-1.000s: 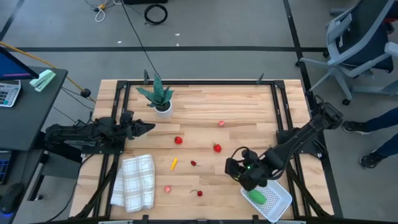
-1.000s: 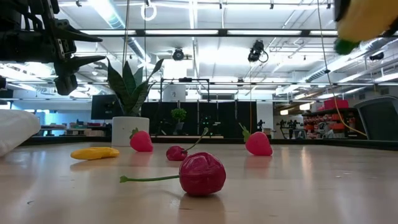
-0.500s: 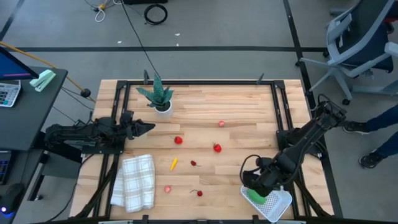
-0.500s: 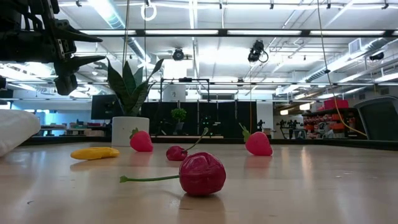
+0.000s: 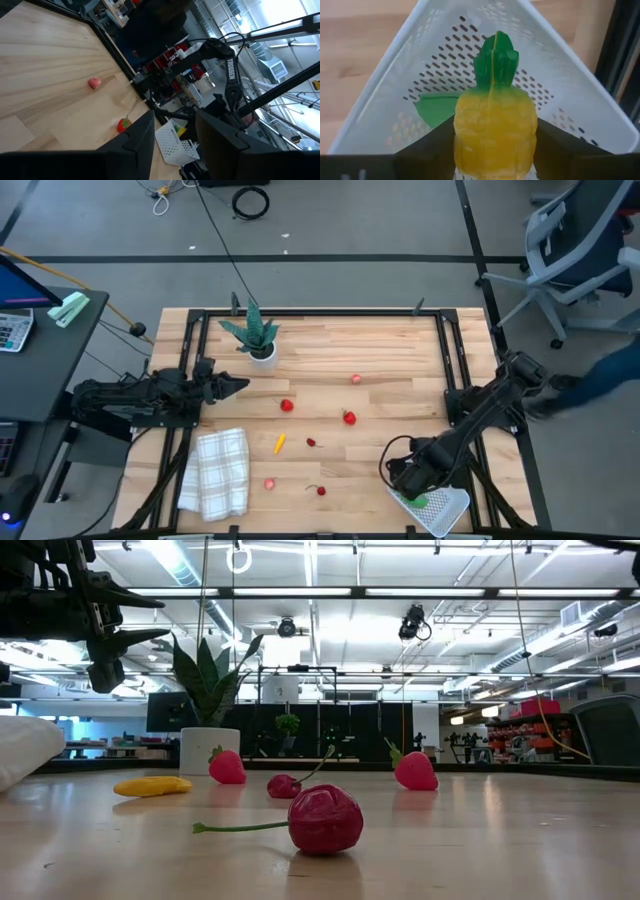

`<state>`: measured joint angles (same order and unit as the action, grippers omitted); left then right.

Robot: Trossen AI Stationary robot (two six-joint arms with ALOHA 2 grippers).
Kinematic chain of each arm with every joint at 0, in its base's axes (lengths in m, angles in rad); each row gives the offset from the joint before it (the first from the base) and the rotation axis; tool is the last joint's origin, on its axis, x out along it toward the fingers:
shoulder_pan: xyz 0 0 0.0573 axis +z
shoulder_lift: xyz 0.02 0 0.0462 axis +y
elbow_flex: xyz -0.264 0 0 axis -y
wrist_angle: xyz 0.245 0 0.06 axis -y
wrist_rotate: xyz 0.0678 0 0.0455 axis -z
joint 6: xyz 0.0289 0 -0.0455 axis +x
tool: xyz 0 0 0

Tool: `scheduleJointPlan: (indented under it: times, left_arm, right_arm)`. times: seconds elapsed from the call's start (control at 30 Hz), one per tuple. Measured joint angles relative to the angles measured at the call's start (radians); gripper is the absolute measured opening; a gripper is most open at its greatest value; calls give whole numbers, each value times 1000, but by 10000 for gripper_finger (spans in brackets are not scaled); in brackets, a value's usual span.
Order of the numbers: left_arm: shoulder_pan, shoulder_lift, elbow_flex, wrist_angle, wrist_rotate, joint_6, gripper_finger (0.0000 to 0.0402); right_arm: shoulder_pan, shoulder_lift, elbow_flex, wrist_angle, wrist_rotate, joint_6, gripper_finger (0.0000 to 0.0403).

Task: Pick and placing Produce into tupperware
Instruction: Put the yellow pineapple into the white bin

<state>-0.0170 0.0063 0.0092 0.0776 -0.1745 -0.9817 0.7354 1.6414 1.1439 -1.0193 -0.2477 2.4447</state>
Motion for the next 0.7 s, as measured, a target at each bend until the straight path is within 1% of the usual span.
scheduleJointPlan:
  times: [0.23, 0.37, 0.47, 0.7]
  left_arm:
    - [0, 0, 0, 0, 0, 0, 156]
    - [0, 0, 0, 0, 0, 0, 157]
    - [0, 0, 0, 0, 0, 0, 155]
    - [0, 0, 0, 0, 0, 0, 149]
  right_arm:
    - [-16, 46, -31, 62, 1, -3, 213]
    - [-20, 48, -64, 112, 2, 13, 214]
    - [-20, 48, -78, 118, 3, 13, 220]
    - [-20, 46, -120, 193, 7, 23, 244]
